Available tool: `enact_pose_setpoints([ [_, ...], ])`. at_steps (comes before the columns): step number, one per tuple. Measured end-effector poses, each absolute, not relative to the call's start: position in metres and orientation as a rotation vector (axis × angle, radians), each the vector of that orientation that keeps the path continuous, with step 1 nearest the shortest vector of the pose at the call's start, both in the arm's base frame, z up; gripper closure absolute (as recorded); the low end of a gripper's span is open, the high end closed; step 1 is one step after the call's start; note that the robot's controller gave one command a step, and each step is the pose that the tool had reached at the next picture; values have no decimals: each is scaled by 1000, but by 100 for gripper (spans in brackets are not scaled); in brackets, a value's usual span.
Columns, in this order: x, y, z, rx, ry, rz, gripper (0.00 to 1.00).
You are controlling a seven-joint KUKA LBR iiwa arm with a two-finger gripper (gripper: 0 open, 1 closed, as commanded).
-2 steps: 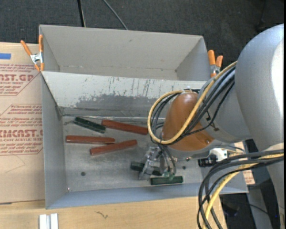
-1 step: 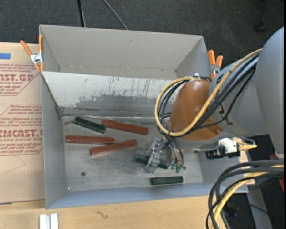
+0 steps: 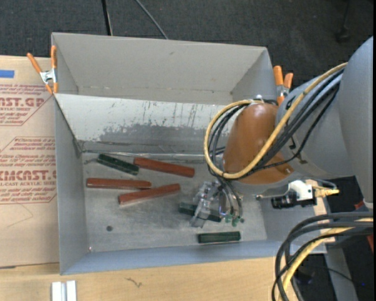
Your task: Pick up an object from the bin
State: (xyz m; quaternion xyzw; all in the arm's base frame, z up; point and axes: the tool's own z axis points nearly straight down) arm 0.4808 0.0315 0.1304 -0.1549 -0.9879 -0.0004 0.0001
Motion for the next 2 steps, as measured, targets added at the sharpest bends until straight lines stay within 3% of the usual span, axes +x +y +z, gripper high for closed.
enact_pose_setpoints([
  [1,482,32,175,-486,-3107,-2,100],
  [2,482,32,183,-485,-3105,-2,100],
])
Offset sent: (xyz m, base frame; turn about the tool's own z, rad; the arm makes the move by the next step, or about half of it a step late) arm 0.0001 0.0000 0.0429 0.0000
